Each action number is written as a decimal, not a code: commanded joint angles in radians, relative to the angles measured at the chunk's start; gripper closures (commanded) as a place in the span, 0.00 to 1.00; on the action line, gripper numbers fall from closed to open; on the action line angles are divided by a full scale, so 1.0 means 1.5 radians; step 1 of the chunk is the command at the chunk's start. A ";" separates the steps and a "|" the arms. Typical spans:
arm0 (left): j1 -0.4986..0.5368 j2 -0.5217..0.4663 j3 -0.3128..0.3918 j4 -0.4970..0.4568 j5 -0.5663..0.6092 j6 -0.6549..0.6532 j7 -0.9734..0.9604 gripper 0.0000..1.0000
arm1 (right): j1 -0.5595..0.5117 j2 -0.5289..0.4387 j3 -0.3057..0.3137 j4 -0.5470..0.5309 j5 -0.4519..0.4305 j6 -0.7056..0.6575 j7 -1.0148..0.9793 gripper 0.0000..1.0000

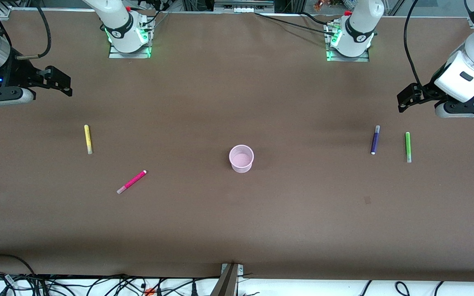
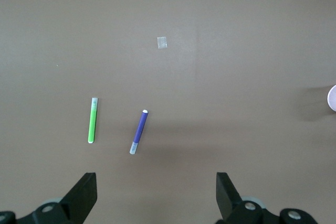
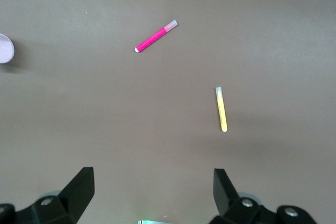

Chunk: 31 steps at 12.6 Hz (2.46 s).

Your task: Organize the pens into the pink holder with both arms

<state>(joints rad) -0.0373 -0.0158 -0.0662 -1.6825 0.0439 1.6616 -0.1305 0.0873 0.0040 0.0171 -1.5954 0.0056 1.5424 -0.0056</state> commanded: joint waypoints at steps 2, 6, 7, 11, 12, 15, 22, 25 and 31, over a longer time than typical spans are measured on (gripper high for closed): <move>0.002 0.005 0.000 0.017 -0.014 -0.015 0.000 0.00 | -0.010 0.007 0.014 0.026 -0.015 -0.017 0.015 0.00; 0.002 0.005 0.000 0.016 -0.014 -0.015 0.000 0.00 | -0.011 0.012 0.015 0.028 -0.012 -0.015 0.015 0.00; 0.002 0.005 0.000 0.016 -0.014 -0.015 -0.001 0.00 | -0.014 0.023 0.013 0.029 -0.008 -0.012 0.019 0.00; 0.002 0.007 0.000 0.017 -0.013 -0.025 0.007 0.00 | -0.009 0.070 0.014 0.024 -0.003 -0.008 0.063 0.00; 0.002 0.010 0.000 0.015 -0.011 -0.041 0.009 0.00 | -0.007 0.099 0.016 0.024 0.005 0.001 0.123 0.00; 0.014 0.056 0.006 0.015 -0.005 -0.109 0.051 0.00 | 0.009 0.220 0.017 0.022 0.034 0.098 0.310 0.00; 0.085 0.185 0.006 -0.033 0.015 0.118 0.244 0.00 | 0.017 0.404 0.017 -0.035 0.041 0.392 0.489 0.02; 0.087 0.184 0.006 -0.148 0.016 0.244 0.246 0.00 | 0.023 0.446 0.018 -0.037 0.041 0.468 0.506 0.13; 0.095 0.214 0.006 -0.321 0.060 0.514 0.255 0.00 | 0.026 0.495 0.018 -0.037 0.042 0.563 0.506 0.44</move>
<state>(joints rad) 0.0913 0.2986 -0.0528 -2.1067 0.0954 2.3372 0.2310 0.1228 0.7351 0.0413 -1.6465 0.0550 2.3434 0.7446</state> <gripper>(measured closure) 0.000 0.322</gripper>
